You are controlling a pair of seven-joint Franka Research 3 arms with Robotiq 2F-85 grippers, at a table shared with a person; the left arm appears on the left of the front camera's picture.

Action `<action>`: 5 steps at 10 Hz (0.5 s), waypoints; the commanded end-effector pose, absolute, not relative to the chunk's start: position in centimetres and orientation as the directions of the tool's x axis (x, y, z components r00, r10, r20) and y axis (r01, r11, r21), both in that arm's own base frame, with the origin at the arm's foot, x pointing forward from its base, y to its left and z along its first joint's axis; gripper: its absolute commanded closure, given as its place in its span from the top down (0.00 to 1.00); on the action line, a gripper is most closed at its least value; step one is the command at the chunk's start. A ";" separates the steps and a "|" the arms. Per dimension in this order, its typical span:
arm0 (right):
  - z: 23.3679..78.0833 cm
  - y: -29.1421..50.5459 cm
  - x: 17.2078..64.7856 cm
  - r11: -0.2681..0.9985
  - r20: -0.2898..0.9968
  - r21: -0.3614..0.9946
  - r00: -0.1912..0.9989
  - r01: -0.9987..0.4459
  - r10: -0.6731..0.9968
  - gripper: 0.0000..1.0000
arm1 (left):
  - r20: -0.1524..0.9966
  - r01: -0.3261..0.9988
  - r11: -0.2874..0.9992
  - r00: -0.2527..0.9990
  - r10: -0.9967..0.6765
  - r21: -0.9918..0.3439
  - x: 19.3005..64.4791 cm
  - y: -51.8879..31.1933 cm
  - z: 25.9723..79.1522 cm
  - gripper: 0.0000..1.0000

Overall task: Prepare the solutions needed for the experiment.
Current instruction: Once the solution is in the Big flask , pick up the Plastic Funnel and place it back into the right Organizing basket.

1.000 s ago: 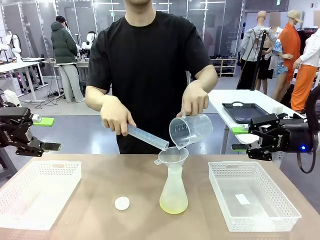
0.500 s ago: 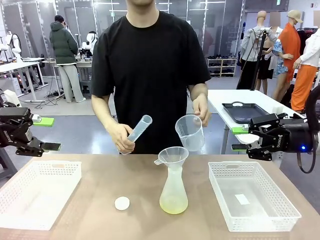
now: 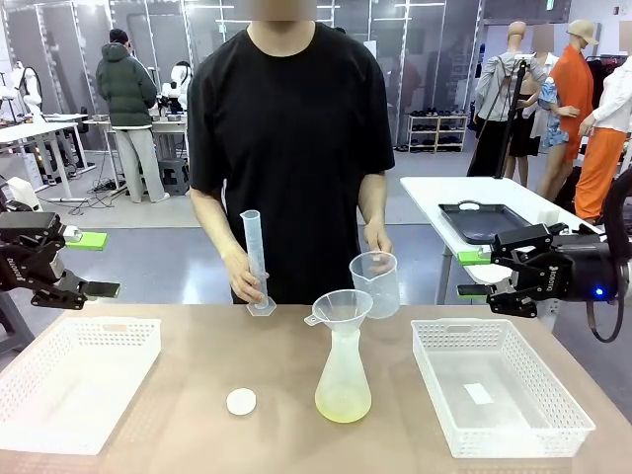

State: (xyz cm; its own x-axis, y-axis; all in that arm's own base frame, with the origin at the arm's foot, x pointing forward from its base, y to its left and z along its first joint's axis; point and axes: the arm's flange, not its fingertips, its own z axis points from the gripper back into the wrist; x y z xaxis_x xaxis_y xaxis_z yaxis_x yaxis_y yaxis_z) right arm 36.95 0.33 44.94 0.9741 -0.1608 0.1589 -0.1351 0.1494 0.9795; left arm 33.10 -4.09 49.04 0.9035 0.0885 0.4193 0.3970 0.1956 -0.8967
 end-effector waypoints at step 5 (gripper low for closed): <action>44.9 0.3 36.9 0.149 0.159 0.980 0.974 -0.135 -0.161 0.59 | 0.431 0.412 0.170 0.897 0.098 -0.895 33.3 -4.3 49.3 1.00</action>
State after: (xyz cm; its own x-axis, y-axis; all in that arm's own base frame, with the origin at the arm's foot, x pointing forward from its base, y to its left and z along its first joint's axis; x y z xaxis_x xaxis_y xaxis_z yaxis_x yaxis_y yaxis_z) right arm 36.95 0.33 44.91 0.9742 -0.1607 0.1582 -0.1345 0.1492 0.9796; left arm 33.10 -4.09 49.04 0.9035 0.0885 0.4193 0.3970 0.1956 -0.8967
